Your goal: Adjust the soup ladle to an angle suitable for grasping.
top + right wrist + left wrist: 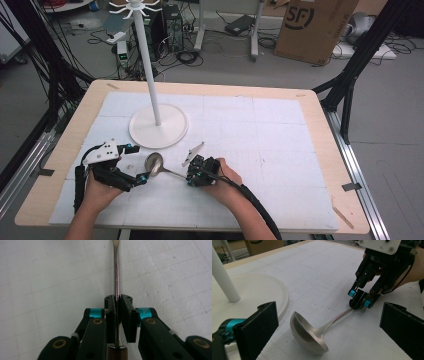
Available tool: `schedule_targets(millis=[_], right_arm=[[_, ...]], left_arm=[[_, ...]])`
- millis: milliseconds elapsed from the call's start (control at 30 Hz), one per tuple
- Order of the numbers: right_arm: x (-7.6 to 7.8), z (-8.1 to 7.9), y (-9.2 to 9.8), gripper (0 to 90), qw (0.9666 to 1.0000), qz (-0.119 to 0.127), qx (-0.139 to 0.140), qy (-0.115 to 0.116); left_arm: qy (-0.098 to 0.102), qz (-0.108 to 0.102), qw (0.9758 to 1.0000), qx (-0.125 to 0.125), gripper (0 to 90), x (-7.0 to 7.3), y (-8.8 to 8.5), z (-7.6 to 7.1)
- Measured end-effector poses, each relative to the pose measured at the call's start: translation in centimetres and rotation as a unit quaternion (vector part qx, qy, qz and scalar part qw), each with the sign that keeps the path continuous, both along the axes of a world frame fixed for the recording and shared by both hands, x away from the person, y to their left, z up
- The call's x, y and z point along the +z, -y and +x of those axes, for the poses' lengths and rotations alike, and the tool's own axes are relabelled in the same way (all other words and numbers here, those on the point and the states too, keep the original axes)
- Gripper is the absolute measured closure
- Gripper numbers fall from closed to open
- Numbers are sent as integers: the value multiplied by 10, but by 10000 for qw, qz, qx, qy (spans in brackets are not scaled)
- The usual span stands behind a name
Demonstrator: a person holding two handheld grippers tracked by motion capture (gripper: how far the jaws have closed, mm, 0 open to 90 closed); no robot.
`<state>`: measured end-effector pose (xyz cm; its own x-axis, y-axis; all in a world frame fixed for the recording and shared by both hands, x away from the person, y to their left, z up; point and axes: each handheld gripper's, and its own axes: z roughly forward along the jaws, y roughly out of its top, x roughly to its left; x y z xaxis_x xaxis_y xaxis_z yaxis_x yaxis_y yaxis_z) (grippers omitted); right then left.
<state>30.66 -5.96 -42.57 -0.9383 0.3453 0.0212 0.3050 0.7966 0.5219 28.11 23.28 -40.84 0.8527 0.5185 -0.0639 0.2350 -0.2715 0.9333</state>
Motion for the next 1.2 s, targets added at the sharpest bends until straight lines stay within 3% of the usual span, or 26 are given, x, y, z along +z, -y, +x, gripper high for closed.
schedule_targets(millis=[67,267,467,733,967,1067,1200], right_arm=[[2,0,3,760,9999,-40,-84,57],[2,0,10,825,9999,-107,-60,-59],[0,1,2,829,9999,-66,112,80],[-1,-2,-21,832,9993,47,365,92],[-4,-8,-44,827,9979,293,580,25],[-4,-9,-44,751,9978,382,550,10],[0,-12,-35,678,9983,306,482,115]], left_arm=[[0,-8,10000,15,24,0,-1,0],[-10,5,10000,7,24,0,0,0],[72,-31,10000,29,24,5,-5,-3],[71,-73,9999,64,24,7,-8,-5],[100,-119,9999,44,24,10,-9,-6],[111,-112,9999,24,24,11,-8,-7],[87,-111,9999,34,24,10,-8,-7]])
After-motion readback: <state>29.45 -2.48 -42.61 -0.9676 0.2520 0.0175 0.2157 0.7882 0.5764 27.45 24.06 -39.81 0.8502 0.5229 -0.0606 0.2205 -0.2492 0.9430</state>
